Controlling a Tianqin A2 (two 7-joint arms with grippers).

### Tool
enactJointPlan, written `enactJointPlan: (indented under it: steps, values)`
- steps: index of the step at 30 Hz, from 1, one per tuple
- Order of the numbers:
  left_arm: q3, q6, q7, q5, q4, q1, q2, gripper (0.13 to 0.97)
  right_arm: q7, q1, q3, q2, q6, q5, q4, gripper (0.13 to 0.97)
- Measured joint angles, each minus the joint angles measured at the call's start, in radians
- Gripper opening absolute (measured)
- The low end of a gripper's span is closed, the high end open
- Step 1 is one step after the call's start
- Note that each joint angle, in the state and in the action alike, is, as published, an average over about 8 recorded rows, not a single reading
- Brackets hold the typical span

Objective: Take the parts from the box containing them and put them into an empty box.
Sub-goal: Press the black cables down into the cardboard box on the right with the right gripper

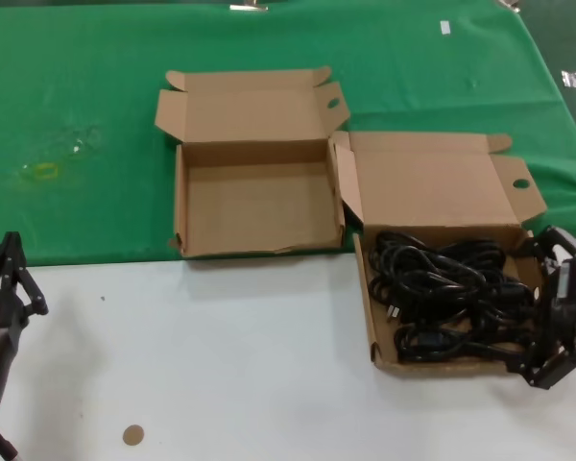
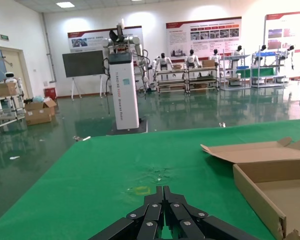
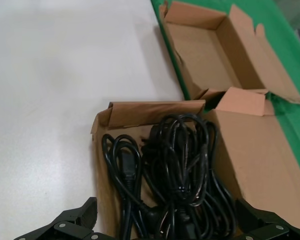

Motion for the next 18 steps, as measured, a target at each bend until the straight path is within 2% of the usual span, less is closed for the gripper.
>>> enactJointPlan:
  steps: [8, 18]
  values:
    - [0.0, 0.0, 0.0, 0.0, 0.0, 0.0, 0.0, 0.152, 0.077, -0.112, 0.171, -0.129, -0.084, -0.171, -0.045, 0.966]
    - [0.0, 0.0, 0.0, 0.0, 0.0, 0.0, 0.0, 0.152, 0.068, -0.173, 0.324, -0.278, -0.184, -0.317, -0.102, 0.951]
